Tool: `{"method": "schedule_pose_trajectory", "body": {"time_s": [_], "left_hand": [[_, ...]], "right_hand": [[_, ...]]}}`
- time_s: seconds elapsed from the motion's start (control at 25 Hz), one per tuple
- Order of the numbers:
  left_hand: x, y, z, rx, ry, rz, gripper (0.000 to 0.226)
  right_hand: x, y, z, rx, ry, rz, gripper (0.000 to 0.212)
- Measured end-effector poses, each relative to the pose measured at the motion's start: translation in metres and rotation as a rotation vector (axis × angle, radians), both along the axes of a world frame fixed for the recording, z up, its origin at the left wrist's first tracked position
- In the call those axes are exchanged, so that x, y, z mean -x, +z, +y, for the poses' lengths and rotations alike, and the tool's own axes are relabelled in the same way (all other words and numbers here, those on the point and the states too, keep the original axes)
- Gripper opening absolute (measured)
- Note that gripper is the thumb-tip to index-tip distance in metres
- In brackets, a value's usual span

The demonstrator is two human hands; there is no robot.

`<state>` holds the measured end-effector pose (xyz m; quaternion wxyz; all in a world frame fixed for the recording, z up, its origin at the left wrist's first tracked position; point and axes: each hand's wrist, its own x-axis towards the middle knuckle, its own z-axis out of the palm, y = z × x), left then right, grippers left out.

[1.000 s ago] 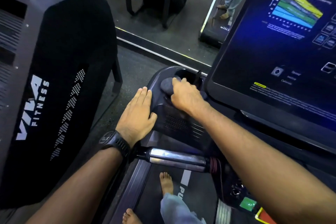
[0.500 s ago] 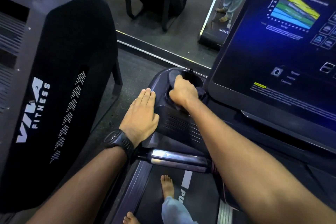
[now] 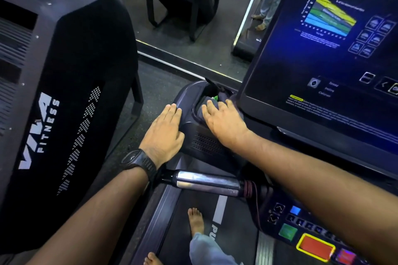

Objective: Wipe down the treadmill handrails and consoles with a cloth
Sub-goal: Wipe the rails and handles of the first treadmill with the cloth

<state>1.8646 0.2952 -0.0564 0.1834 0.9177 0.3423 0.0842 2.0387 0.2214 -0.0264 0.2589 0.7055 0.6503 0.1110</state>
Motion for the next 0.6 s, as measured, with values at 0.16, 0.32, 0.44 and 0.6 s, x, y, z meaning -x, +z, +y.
{"method": "schedule_pose_trajectory", "body": {"time_s": [0.16,0.32,0.44,0.6], "left_hand": [[-0.002,-0.003,0.002,0.017,0.015,-0.01,0.071],[-0.003,-0.005,0.003,0.019,0.017,-0.005,0.071],[-0.003,-0.005,0.003,0.016,0.014,-0.017,0.072],[-0.002,-0.005,0.003,0.014,0.013,-0.022,0.072]], "right_hand": [[0.021,0.007,0.013,-0.101,-0.256,0.22,0.082],[0.03,0.006,0.003,-0.084,-0.229,0.269,0.081],[0.036,0.013,0.031,-0.186,-0.415,0.405,0.077],[0.042,-0.013,-0.022,-0.169,-0.116,0.245,0.071]]}}
